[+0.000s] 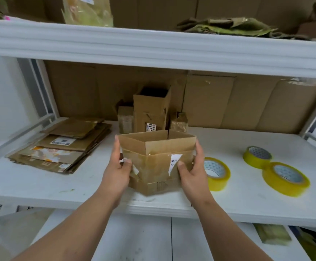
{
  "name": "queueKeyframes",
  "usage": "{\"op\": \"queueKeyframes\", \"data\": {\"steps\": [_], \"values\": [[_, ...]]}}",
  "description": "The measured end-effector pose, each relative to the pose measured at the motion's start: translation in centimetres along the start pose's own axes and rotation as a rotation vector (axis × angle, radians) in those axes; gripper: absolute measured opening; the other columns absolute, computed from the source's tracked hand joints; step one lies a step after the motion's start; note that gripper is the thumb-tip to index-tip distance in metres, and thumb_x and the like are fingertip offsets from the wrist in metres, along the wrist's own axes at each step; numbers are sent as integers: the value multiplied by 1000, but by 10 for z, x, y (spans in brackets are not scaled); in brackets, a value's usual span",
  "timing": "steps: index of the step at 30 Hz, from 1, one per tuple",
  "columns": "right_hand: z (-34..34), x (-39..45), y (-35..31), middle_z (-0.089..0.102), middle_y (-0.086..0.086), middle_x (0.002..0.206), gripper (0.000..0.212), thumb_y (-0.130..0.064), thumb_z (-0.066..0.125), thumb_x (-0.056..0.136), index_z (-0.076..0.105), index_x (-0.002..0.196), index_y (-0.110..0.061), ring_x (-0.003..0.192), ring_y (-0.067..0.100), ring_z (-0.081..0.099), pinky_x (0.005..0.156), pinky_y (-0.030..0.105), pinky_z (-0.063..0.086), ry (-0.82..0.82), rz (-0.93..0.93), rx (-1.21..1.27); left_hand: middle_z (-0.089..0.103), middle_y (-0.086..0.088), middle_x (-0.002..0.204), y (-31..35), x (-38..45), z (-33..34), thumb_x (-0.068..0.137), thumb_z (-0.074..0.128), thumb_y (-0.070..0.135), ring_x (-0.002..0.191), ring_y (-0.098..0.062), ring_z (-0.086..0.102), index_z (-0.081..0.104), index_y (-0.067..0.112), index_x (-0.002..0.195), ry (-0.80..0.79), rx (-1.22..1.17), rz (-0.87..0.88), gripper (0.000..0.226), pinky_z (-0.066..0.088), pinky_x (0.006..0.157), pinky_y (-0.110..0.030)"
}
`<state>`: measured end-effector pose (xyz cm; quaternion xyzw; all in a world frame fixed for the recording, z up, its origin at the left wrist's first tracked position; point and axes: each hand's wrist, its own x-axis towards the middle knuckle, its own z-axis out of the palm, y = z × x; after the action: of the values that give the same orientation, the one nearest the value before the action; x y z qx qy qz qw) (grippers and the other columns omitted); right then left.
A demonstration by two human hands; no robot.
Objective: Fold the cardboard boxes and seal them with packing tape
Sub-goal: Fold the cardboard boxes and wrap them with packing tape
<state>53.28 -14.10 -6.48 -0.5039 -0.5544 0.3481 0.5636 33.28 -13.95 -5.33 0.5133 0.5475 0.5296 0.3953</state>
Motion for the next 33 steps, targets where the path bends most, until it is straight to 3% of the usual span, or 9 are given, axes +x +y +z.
{"op": "queueKeyframes", "data": {"steps": [6,9,11,15,18,21,23,27,33], "values": [[-3,-3,18,51,-17,141,75,-10,58,96,26,146,-56,128,8,51,108,37,46,-65,13,-37,45,43,116,0,-6,15,97,39,60,109,11,45,29,84,115,-81,-80,-28,32,36,105,-31],[-1,-2,18,59,-28,118,72,-10,62,94,38,116,-74,111,-4,58,87,14,52,-32,3,-12,42,30,128,-3,5,14,100,37,55,116,2,41,25,69,138,-66,-28,-26,42,32,106,-29],[-2,1,19,61,-20,116,64,-12,65,92,43,113,-68,104,-2,60,80,15,53,-17,-2,-12,42,20,130,0,14,11,102,39,48,117,-3,43,25,60,145,-41,-6,-18,47,33,108,-32],[-2,7,19,56,-3,123,49,-17,68,89,48,123,-46,104,8,59,86,34,57,-52,-4,-52,53,19,118,7,25,5,102,48,33,106,-5,56,41,60,124,-15,-12,-4,36,46,91,-28],[1,12,19,51,-4,123,41,-24,68,88,54,123,-39,104,1,55,86,27,55,-84,-2,-117,57,19,122,8,20,2,102,38,46,114,-5,57,53,61,111,-89,20,-23,23,48,94,-27],[0,15,18,49,-7,120,31,-30,68,88,61,116,-38,99,-10,50,77,12,49,-99,23,-131,51,12,138,8,15,-3,86,20,77,129,-11,47,60,54,119,-162,80,13,57,38,111,-37],[-1,16,16,50,-6,119,26,-39,65,82,65,108,-40,97,-9,51,76,11,47,-107,45,-84,42,14,143,8,14,-3,78,22,81,131,-10,41,63,46,120,-186,147,29,68,36,108,-32],[-2,22,12,54,-6,116,8,-41,64,90,69,94,-36,95,-6,56,73,8,46,-55,57,-24,39,20,139,3,16,-2,83,58,57,125,-5,43,69,29,111,-157,163,16,41,38,88,-16],[5,36,13,62,-4,106,16,-23,64,93,59,105,-33,94,12,62,63,15,49,7,161,62,49,19,126,-3,28,0,94,64,30,114,-4,50,64,34,108,-118,116,-6,15,43,84,-18]]}}
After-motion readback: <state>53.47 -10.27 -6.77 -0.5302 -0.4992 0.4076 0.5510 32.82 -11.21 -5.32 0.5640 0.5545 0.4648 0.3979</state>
